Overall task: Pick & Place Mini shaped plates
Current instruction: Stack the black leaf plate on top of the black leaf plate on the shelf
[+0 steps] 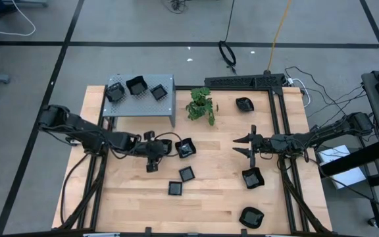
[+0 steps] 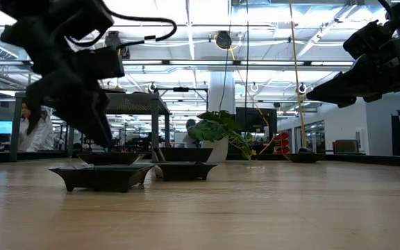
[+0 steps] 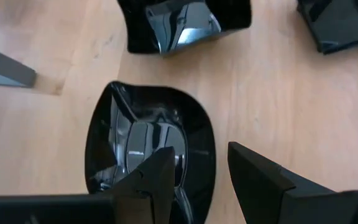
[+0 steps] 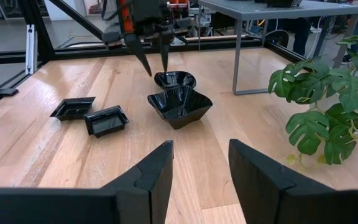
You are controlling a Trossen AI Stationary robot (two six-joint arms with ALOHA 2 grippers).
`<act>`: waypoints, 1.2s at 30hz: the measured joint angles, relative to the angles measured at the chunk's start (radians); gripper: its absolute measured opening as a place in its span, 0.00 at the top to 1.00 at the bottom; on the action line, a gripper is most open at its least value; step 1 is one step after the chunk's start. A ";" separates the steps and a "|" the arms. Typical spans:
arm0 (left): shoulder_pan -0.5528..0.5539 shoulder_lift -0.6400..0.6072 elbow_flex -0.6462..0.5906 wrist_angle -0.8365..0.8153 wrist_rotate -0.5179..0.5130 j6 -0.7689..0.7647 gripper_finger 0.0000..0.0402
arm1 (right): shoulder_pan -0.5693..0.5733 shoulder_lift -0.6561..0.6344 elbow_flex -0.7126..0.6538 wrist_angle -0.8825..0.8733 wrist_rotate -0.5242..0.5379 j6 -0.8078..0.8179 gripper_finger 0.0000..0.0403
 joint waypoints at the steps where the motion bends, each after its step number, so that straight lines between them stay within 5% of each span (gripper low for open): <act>1: 0.000 0.000 -0.013 0.015 0.000 0.000 0.62 | 0.000 0.000 0.000 0.000 0.000 0.000 0.64; 19: -0.001 0.114 -0.094 0.142 -0.053 0.014 0.63 | 0.000 0.000 0.000 0.000 0.000 0.000 0.64; 28: 0.002 0.120 -0.096 0.196 -0.035 0.032 0.96 | 0.000 0.000 0.000 0.000 0.000 0.000 0.64; 36: -0.010 0.116 -0.062 0.187 -0.028 -0.001 0.98 | 0.000 0.000 0.000 0.000 0.000 0.000 0.64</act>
